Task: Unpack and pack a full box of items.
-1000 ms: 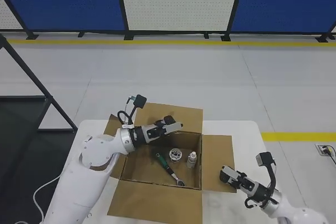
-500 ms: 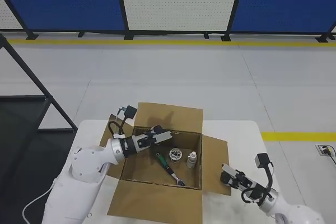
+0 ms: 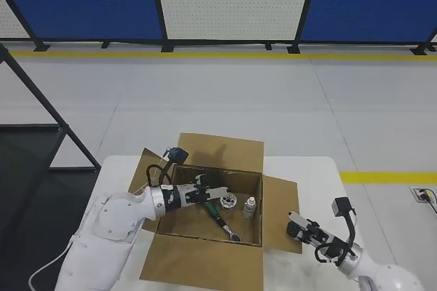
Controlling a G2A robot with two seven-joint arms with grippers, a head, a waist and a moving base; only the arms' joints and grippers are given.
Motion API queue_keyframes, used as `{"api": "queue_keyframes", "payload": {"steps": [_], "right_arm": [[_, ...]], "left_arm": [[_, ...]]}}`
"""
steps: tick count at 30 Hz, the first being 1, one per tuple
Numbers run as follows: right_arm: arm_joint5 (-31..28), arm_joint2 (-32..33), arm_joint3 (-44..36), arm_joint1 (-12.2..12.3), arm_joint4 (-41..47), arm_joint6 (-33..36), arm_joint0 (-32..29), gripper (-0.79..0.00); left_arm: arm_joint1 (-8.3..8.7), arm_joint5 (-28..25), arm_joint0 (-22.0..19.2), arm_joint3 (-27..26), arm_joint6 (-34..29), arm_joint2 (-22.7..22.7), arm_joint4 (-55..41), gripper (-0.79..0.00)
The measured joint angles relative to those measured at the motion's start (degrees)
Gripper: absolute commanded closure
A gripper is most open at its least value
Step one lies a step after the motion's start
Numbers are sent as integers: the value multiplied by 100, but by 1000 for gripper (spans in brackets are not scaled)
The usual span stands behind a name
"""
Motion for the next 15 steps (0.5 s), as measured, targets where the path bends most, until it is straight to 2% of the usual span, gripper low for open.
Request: {"api": "queue_keyframes", "payload": {"steps": [4,9,15], "right_arm": [[-36,-20,-69,19,-2,10,32,-785],[-102,14,-147,49,42,24,-1,-785],[-136,33,-196,65,36,-67,-26,-785]], "left_arm": [[8,-216,-201,95,-203,253,568,-785],[0,-394,-414,178,-260,660,1764,-785],[0,-389,-409,176,-257,640,1639,-785]]}}
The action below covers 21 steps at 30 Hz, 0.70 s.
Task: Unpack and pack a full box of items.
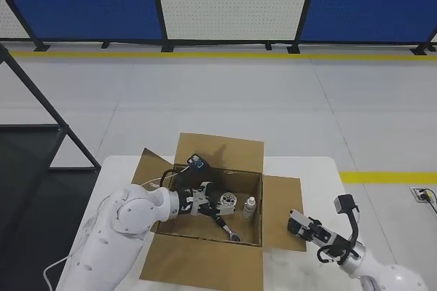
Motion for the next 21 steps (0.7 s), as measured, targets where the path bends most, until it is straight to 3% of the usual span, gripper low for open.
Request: {"api": "queue_keyframes", "payload": {"steps": [10,21], "right_arm": [[-1,-44,-53,-1,-16,-15,-9,-785],[-33,-240,-157,29,215,107,243,-785]], "left_arm": [[3,-95,57,-49,70,30,36,-785],[106,-841,389,-254,1308,-97,1362,-785]]}}
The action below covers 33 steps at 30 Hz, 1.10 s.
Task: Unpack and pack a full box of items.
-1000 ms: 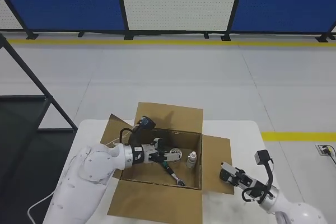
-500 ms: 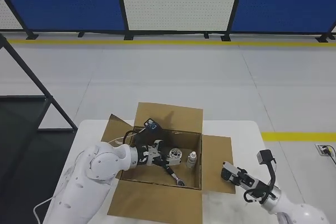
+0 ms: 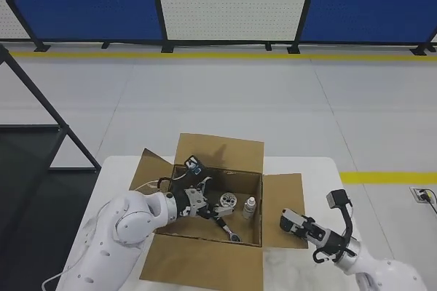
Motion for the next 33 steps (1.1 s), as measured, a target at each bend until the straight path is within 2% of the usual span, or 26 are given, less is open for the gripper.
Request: {"api": "queue_keyframes", "payload": {"steps": [3,8,14,17,22,28,31,33], "right_arm": [[-98,27,54,10,171,14,6,-785],[-238,162,71,42,287,13,-120,-785],[-404,318,16,80,442,41,-335,-785],[-504,309,-48,97,431,136,-390,-785],[-425,95,-258,119,118,273,-265,-785],[-75,-405,-427,123,-323,447,294,-785],[299,-702,-372,106,-467,428,662,-785],[341,-710,-363,105,-469,420,673,-785]], "left_arm": [[-2,-230,-30,76,162,150,447,-785],[-65,-171,-218,283,363,545,1226,-785],[-192,4,-514,632,586,926,1369,-785],[-221,189,-544,648,836,900,1279,-785],[-144,375,-256,325,1287,460,1061,-785],[74,380,665,-524,1931,-616,632,-785],[177,221,1333,-1092,2272,-1241,257,-785],[207,164,1571,-1269,2295,-1435,222,-785]]}}
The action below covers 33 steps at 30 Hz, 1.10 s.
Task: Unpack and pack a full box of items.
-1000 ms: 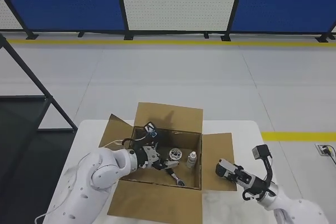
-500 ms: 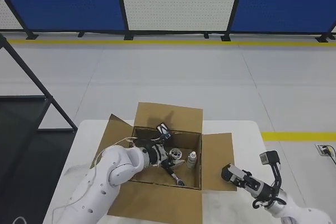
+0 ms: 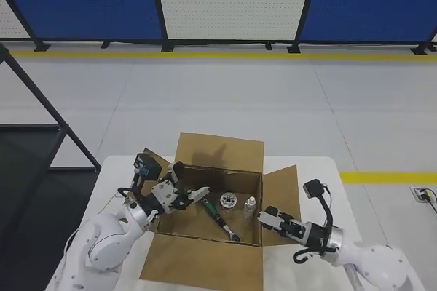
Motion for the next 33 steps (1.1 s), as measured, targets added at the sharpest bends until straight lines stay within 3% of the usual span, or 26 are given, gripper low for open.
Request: {"api": "queue_keyframes", "payload": {"steps": [9,12,17,27,30,33], "right_arm": [[-75,1,-13,1,1,7,-19,-785],[-360,-179,-101,3,-141,141,90,-785],[-673,-533,-206,24,-800,635,700,-785],[-438,-1458,165,4,-2043,1942,2433,-785],[-40,-1524,336,-7,-2084,2010,2649,-785],[-142,-1518,326,-7,-2083,2000,2632,-785]], "left_arm": [[-1,5,-16,18,-12,23,17,-785],[-5,33,22,-43,27,49,-10,-785],[1,26,106,-151,270,-198,-744,-785],[91,-326,825,-438,410,-1098,-2491,-785],[109,-501,942,-482,272,-1178,-2830,-785],[110,-494,938,-480,275,-1174,-2815,-785]]}}
